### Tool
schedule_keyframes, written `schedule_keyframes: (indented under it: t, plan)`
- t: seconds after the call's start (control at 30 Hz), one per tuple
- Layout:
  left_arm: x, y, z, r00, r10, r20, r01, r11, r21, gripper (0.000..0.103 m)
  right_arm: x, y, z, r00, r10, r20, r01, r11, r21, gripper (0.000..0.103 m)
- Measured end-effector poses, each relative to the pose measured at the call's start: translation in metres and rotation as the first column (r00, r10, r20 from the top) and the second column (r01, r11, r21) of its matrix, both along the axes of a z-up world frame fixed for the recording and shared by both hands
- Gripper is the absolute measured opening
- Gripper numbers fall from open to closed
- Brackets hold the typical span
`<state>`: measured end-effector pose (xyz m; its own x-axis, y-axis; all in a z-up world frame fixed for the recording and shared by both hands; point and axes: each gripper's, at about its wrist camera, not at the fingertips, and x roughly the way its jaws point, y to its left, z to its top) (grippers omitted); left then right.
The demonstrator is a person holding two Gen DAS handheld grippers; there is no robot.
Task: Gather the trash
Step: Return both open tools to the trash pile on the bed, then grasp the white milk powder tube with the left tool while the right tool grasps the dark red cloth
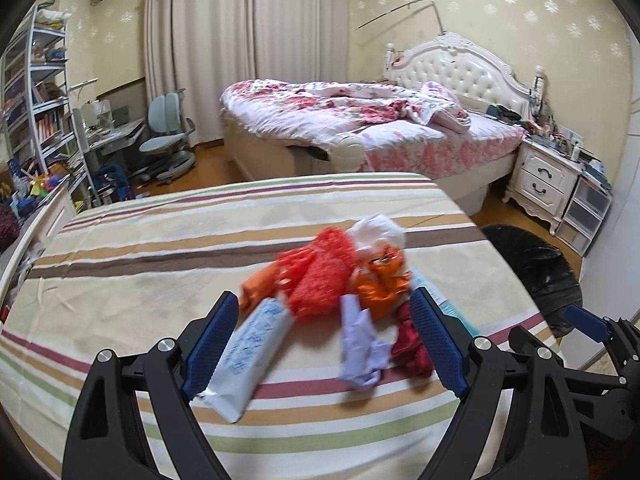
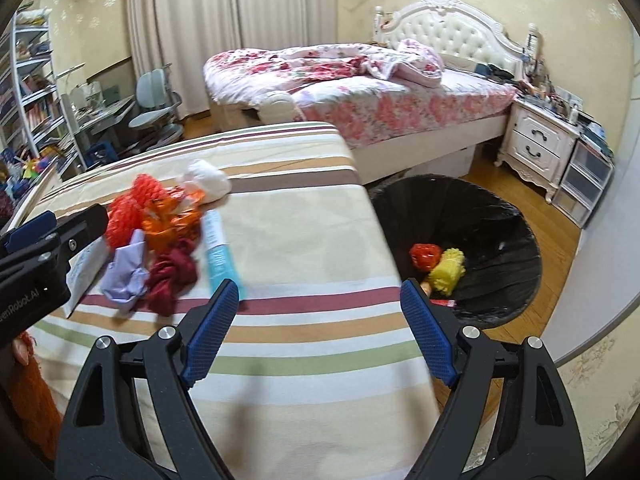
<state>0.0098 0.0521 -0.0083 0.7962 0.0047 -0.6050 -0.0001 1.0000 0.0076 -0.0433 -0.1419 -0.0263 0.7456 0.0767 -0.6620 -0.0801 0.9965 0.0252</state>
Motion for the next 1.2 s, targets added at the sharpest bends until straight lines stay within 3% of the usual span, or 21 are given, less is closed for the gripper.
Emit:
schedule_keyframes:
  t: [0.33,0.6,0.9,1.2]
  plan:
    - [-0.002,0.05,-0.02,0.994,0.07,-0.079,-0.07,0.998,0.002,0.085,0.001,0.033,-0.002,0.998,0.058,-0.012,-0.059,0.998,-0.01,0.081]
    - [0.007,0.06,-0.035,0.988,0.065,-0.141,-0.066,0.998,0.0,0.084,0.006,0.037,-0.007,0.997,0.068,-0.029,-0.068,0.998,-0.005,0.081]
    - [0.009,0.068,-0.046,0.972,-0.024,-0.236,0.0,0.995,-0.098,0.05,0.008,0.038,-0.01,0.997,0.076,-0.033,-0.076,0.997,-0.003,0.081]
    - [-0.007,0.064,-0.041,0.978,-0.059,-0.2,0.041,0.995,-0.094,0.031,0.006,0.045,-0.009,0.996,0.091,-0.026,-0.091,0.996,-0.004,0.08]
